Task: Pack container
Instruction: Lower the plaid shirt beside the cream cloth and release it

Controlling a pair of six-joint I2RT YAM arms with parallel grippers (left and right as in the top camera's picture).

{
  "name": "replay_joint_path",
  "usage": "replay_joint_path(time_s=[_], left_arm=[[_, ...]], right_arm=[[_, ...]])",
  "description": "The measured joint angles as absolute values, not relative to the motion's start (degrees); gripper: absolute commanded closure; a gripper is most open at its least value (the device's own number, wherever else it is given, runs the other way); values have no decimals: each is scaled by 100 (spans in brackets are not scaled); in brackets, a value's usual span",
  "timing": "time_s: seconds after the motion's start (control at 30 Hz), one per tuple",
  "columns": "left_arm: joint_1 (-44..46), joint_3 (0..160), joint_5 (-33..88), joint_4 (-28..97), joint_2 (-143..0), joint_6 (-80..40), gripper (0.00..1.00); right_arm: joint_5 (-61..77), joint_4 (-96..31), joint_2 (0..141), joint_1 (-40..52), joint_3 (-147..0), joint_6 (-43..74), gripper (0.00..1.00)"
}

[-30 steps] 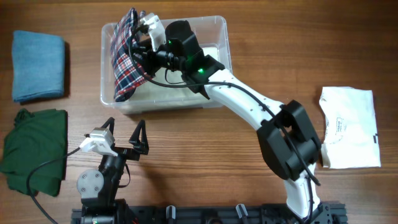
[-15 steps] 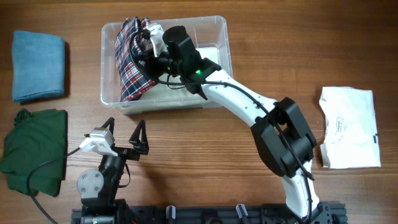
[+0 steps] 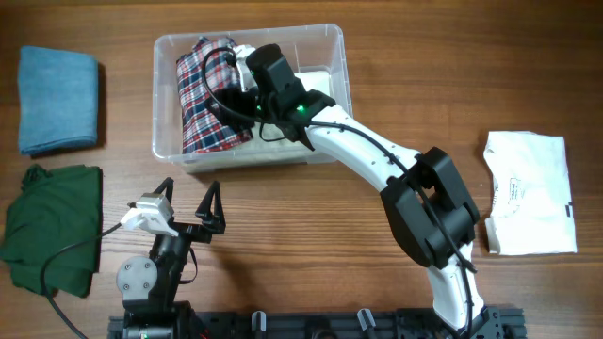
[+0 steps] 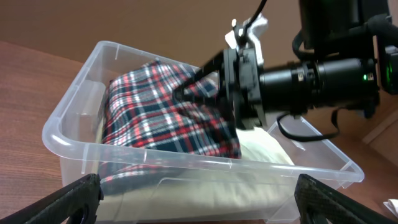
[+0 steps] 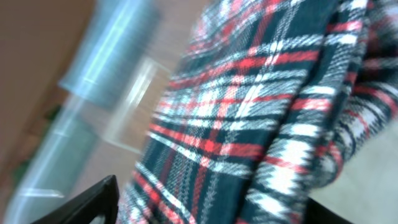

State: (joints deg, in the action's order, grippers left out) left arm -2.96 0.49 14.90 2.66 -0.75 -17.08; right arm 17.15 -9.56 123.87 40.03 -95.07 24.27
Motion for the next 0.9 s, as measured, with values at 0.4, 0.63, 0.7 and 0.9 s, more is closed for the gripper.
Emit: replay_joint_path(time_s=[0.4,0.63,0.7,0.9], left_arm=[[-296,49,1490,266,-75,-1708,0],[-296,49,1490,266,-75,-1708,0],[-296,49,1490,266,-75,-1706,0],[-296,49,1490,266,-75,-1708,0]], right_arm=[[-602,-2137,11703,3997,-9507,1697,18],[-1103,-2215,11708,3876,-9507,1529,72],[-1149,-2222,11730,3844,-9507,1518,76],[-950,-2171,12022,3848,-9507,1511,84]])
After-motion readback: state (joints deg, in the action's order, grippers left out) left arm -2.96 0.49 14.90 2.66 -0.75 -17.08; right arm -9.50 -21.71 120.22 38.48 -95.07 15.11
